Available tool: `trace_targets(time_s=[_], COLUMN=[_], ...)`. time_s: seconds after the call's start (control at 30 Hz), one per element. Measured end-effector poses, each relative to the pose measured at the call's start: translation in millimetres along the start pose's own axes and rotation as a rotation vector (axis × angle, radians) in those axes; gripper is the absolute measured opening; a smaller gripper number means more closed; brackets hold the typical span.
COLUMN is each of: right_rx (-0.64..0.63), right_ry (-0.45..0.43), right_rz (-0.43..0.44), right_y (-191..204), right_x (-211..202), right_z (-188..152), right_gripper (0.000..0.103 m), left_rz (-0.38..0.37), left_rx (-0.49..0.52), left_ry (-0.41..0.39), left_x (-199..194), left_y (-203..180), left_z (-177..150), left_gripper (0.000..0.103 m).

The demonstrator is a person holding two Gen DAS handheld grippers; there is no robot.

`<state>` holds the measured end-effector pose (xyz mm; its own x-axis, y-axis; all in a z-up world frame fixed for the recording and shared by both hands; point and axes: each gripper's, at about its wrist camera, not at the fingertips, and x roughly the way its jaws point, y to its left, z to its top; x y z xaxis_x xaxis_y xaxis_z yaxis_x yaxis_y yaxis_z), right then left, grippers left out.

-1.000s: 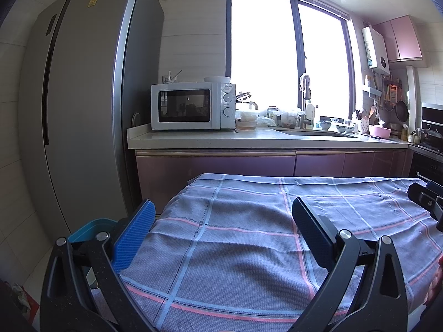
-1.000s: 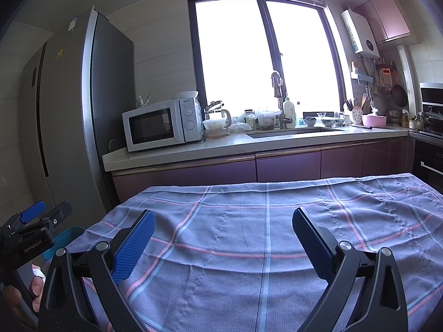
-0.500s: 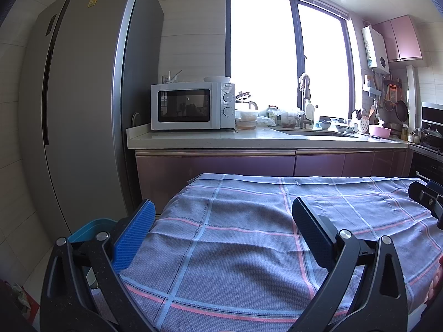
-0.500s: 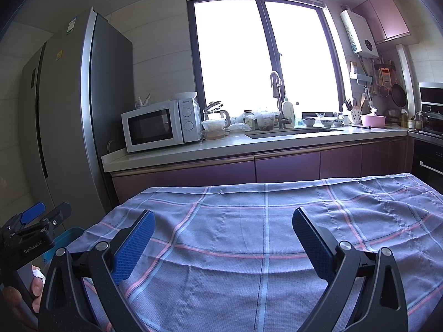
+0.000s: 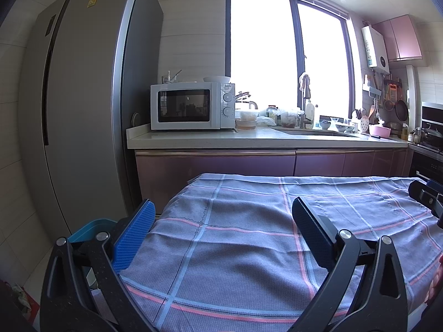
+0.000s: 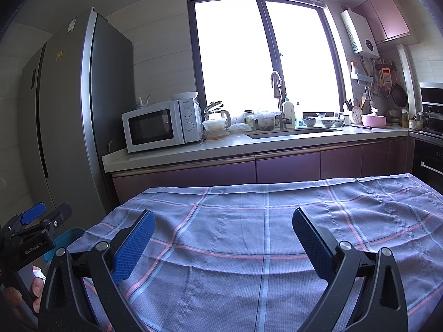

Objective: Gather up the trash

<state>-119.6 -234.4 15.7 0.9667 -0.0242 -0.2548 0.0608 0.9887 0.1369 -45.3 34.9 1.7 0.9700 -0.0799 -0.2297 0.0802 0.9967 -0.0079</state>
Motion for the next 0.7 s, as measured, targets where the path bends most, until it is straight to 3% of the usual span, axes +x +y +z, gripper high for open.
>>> trace_targets(time_s=[0.53,0.7], right_rx=[0.005,0.012], right_ry=[0.004,0.023], right_rz=[-0.002,-0.014], right_y=[-0.1,-7.7], right_x=[0.8,4.7], right_z=[-2.2,-5.0], right_gripper=[0.096,0.096], left_rz=[0.001,-0.033], left_rx=[0.007,-0.001], left_ry=[0.013,0.129], left_x=[4.2,26.6], left_y=[-1.5,-3.3], left_z=[0.1,-3.4], left_gripper=[0.097,0.097])
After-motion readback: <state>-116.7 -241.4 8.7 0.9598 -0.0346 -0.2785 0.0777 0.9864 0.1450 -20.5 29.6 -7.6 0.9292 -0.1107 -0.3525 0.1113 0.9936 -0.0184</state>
